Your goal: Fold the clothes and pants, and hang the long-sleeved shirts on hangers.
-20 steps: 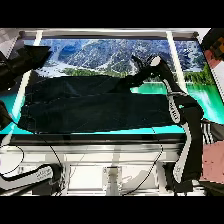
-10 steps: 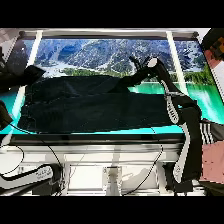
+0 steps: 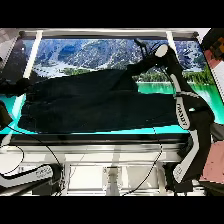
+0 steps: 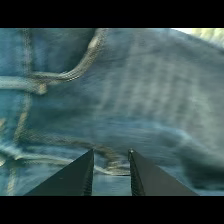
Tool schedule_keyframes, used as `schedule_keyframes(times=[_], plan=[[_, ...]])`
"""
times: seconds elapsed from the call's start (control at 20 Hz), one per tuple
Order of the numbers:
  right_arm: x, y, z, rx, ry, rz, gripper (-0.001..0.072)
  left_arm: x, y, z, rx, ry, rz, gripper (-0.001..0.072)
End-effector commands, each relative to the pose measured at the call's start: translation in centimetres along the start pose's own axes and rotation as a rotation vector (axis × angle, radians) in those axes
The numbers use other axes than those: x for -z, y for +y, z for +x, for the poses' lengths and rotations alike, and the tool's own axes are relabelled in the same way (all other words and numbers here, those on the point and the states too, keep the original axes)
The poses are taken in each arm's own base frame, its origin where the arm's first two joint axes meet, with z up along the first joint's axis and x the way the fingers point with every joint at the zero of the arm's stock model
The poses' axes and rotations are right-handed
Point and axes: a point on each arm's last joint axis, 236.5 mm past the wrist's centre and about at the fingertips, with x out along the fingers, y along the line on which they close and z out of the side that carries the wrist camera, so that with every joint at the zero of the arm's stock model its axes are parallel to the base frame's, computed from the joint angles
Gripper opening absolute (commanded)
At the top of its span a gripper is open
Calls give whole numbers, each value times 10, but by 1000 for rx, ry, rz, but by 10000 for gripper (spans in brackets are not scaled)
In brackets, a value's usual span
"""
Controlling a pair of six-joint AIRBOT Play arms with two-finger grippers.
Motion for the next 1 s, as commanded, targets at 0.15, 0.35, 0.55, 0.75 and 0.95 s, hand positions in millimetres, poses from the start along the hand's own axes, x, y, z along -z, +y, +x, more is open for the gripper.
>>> schedule_keyframes(times=[0.15, 0.35, 0.55, 0.75, 0.95], plan=[[-63, 43, -74, 79, -257, -160, 12, 7, 7, 2, -23, 29, 10, 235], [-39, 104, -46, -18, -161, -229, 13, 9, 6, 2, -22, 36, 10, 235], [-9, 195, -14, -186, -84, -292, 13, 9, 6, 2, -21, 37, 9, 235], [25, 237, 17, -316, 15, -261, 12, 11, 5, 2, -18, 48, 10, 235], [40, 271, 21, -438, 57, -230, 14, 13, 5, 2, -17, 55, 9, 235]])
